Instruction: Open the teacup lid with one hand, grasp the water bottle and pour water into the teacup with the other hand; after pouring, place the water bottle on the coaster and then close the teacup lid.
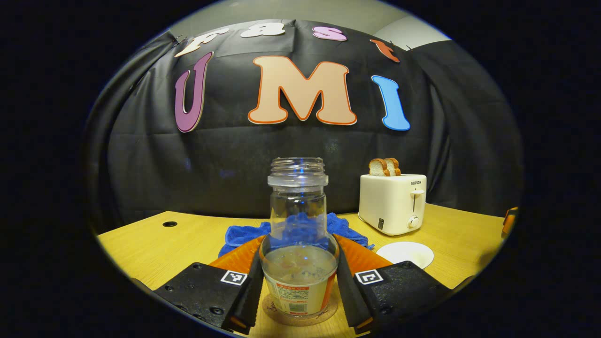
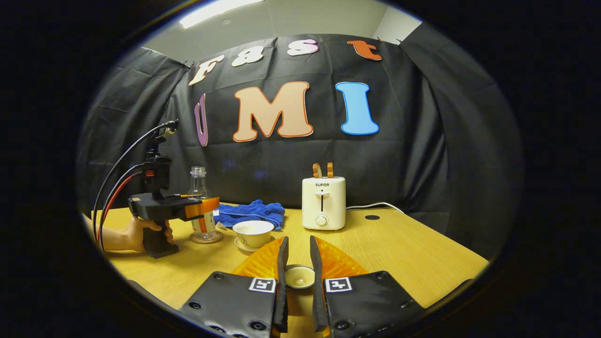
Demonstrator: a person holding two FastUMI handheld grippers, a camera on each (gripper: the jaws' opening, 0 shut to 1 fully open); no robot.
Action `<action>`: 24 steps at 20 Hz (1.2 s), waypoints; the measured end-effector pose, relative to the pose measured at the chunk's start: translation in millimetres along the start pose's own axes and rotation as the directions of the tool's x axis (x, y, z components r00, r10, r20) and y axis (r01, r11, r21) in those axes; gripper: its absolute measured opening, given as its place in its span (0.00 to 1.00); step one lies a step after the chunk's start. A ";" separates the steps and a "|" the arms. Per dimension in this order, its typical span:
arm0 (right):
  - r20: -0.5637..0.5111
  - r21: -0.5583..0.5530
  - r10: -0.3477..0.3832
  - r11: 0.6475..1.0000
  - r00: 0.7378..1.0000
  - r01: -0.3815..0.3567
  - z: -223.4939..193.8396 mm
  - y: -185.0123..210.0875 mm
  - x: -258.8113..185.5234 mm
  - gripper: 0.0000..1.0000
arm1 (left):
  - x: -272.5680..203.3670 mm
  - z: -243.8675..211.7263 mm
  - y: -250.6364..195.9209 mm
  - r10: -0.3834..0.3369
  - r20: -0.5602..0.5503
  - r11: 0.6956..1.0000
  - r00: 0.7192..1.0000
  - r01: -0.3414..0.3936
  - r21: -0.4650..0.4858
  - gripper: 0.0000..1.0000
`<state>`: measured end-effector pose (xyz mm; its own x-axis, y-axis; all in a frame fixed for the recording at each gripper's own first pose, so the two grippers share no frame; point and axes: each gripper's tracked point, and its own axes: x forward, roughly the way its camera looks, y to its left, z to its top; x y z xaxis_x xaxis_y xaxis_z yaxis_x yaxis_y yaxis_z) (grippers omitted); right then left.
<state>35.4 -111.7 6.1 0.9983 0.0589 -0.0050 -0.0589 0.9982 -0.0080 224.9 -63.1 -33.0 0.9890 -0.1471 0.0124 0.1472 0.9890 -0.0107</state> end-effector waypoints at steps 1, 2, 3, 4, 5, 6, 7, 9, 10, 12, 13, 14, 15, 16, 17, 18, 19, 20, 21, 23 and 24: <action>0.000 0.000 0.000 1.000 1.000 0.000 0.0 -0.1 -0.5 0.24 | -0.8 0.6 -0.9 0.002 0.005 1.000 1.000 -0.002 -0.001 0.68; 0.000 0.000 0.000 1.000 1.000 0.000 0.3 -0.1 -0.4 0.24 | -0.7 0.8 -1.0 0.003 0.016 1.000 1.000 -0.004 0.008 0.69; 0.000 0.000 0.000 1.000 1.000 0.000 0.1 -0.1 -1.0 0.24 | 2.9 1.7 1.2 0.005 0.018 1.000 1.000 -0.005 0.019 0.69; 0.000 0.000 0.000 1.000 1.000 0.000 0.2 -0.2 -0.4 0.24 | -0.1 -1.8 1.1 0.007 0.011 1.000 1.000 -0.007 0.024 0.70; 0.000 0.000 0.000 1.000 1.000 0.000 -0.1 -0.1 -0.6 0.24 | -0.7 -1.1 3.0 0.008 0.008 1.000 1.000 -0.008 0.028 0.70; 0.000 0.000 0.000 1.000 1.000 0.000 0.2 0.0 -0.7 0.24 | 0.4 -3.3 2.8 0.005 0.002 1.000 1.000 -0.005 0.031 0.71; 0.000 0.000 0.000 1.000 1.000 0.000 -0.1 0.0 -0.3 0.24 | -2.6 -5.0 0.4 0.003 -0.003 1.000 1.000 -0.003 0.023 0.71; 0.000 0.000 0.000 1.000 1.000 0.000 -0.3 -0.2 -0.5 0.24 | -1.4 -2.6 -0.8 -0.001 -0.001 1.000 1.000 0.001 0.016 0.74; 0.000 0.000 0.000 1.000 1.000 0.000 -0.3 -0.1 -0.6 0.24 | -2.9 -2.5 -0.6 -0.006 -0.002 1.000 1.000 0.006 0.015 0.98; -0.001 -0.001 -0.002 1.000 1.000 0.002 -0.1 -0.5 -0.1 0.24 | -1.9 -3.3 -2.9 -0.017 -0.003 1.000 1.000 0.017 0.011 0.94; -0.001 -0.001 -0.002 1.000 1.000 0.002 -0.4 -0.3 -0.8 0.24 | -2.4 -3.9 -2.7 -0.020 -0.005 1.000 1.000 0.020 0.010 0.94; -0.001 0.000 -0.003 1.000 1.000 0.003 -0.3 -0.2 -1.2 0.24 | -3.1 -4.0 -2.5 -0.019 -0.006 1.000 1.000 0.019 0.009 0.94; -0.001 -0.001 -0.003 1.000 1.000 0.003 -0.4 -0.4 -1.1 0.24 | -3.9 -4.4 -2.4 -0.016 -0.009 1.000 1.000 0.016 0.008 0.94; -0.001 0.000 -0.003 1.000 1.000 0.003 -0.2 -0.4 -1.0 0.24 | -4.6 -4.1 -2.1 -0.015 -0.010 1.000 1.000 0.015 0.006 0.94; -0.001 -0.001 -0.003 1.000 1.000 0.003 -0.4 -0.4 -0.9 0.24 | -5.9 -4.5 -2.1 -0.017 -0.011 1.000 1.000 0.017 0.008 0.94; -0.001 0.000 -0.003 1.000 1.000 0.003 0.2 -0.2 -0.8 0.24 | -6.4 -3.7 -2.7 -0.017 -0.007 1.000 1.000 0.017 0.008 0.94; -0.001 0.000 -0.003 1.000 1.000 0.003 -0.1 -0.4 -0.7 0.24 | -8.9 -5.7 -1.5 -0.014 -0.014 1.000 1.000 0.014 0.007 0.94; -0.001 0.000 -0.003 1.000 1.000 0.003 0.0 -0.3 -0.5 0.24 | -11.0 -4.2 -1.5 -0.013 -0.009 1.000 1.000 0.013 0.006 0.94; -0.001 0.000 -0.003 1.000 1.000 0.003 0.2 -0.6 -0.6 0.24 | -13.6 -4.1 -1.0 -0.014 -0.012 1.000 1.000 0.014 0.007 0.94; 0.000 0.000 -0.004 1.000 1.000 0.004 0.3 -0.8 -0.9 0.24 | -19.9 -3.9 1.0 -0.005 -0.011 1.000 1.000 0.005 0.007 0.94; 0.000 -0.001 -0.005 1.000 1.000 0.005 -0.3 -1.2 -1.0 0.24 | -23.5 -4.6 0.6 -0.004 -0.012 1.000 1.000 0.004 0.005 0.94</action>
<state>34.4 -113.0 5.8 0.9985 0.0540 -0.0050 -0.0540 0.9985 -0.0086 201.8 -59.1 -37.9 0.9885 -0.1515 0.0000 0.1515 0.9884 -0.0053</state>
